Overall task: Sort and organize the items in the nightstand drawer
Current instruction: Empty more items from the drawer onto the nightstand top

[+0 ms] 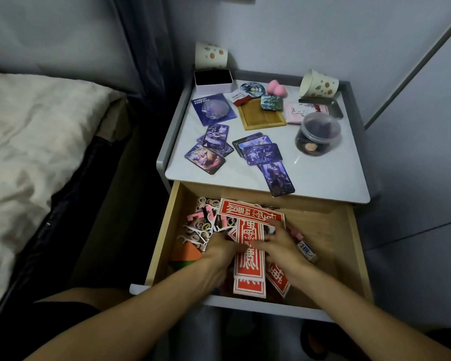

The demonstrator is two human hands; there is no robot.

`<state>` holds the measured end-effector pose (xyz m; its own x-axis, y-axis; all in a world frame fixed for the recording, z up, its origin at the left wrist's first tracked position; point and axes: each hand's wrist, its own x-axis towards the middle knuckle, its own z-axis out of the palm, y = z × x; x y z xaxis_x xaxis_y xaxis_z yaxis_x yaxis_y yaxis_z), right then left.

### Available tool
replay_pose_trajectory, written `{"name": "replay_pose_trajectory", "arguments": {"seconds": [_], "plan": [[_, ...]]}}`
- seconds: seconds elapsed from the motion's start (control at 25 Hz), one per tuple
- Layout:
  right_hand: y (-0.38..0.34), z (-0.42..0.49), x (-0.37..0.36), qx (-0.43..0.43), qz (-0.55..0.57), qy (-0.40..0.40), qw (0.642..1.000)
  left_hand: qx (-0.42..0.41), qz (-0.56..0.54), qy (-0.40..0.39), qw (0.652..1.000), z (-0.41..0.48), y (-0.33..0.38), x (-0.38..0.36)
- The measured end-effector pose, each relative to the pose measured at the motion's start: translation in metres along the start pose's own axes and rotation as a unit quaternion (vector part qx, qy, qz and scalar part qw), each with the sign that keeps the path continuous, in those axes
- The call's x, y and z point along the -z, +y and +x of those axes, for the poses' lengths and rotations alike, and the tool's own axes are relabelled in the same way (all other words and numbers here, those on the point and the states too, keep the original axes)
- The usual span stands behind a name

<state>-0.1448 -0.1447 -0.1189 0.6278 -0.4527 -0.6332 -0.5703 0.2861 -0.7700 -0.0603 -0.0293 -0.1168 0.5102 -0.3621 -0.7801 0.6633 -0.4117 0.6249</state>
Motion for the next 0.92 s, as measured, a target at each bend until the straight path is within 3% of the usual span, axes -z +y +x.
{"name": "replay_pose_trajectory", "arguments": {"seconds": [0.08, 0.16, 0.2, 0.24, 0.36, 0.56, 0.64, 0.68, 0.8, 0.84, 0.92], "plan": [[-0.002, 0.007, 0.005, 0.053, -0.188, 0.043, 0.98, -0.002, 0.022, 0.009, 1.0, 0.003, 0.003, 0.005], [-0.004, 0.018, 0.017, 0.153, -0.446, 0.142, 0.87, 0.006, 0.031, 0.011, 0.999, 0.009, 0.007, 0.014], [-0.003, 0.025, 0.022, 0.204, -0.525, 0.168, 0.809, 0.011, 0.034, 0.01, 0.999, 0.011, 0.008, 0.018], [-0.004, 0.031, 0.025, 0.237, -0.561, 0.166, 0.776, 0.014, 0.035, 0.008, 0.999, 0.013, 0.009, 0.021], [-0.002, 0.047, 0.022, 0.276, -0.584, 0.114, 0.755, 0.014, 0.037, -0.007, 0.999, 0.015, 0.011, 0.025], [-0.007, 0.054, 0.016, 0.296, -0.621, 0.117, 0.716, 0.011, -0.028, -0.034, 0.999, 0.015, 0.01, 0.034], [-0.009, 0.051, 0.019, 0.313, -0.606, 0.144, 0.717, 0.005, -0.064, -0.023, 0.998, 0.015, 0.011, 0.04], [-0.008, 0.048, 0.02, 0.324, -0.569, 0.155, 0.74, 0.003, -0.076, -0.021, 0.997, 0.014, 0.012, 0.043], [0.0, 0.025, 0.024, 0.31, -0.345, 0.136, 0.876, -0.004, -0.076, -0.036, 0.996, 0.004, 0.024, 0.052], [0.002, 0.014, 0.026, 0.306, -0.299, 0.126, 0.895, -0.007, -0.069, -0.046, 0.996, -0.001, 0.028, 0.057], [0.005, -0.011, 0.033, 0.316, -0.279, 0.108, 0.9, -0.009, -0.049, -0.071, 0.996, -0.016, 0.035, 0.066]]}}
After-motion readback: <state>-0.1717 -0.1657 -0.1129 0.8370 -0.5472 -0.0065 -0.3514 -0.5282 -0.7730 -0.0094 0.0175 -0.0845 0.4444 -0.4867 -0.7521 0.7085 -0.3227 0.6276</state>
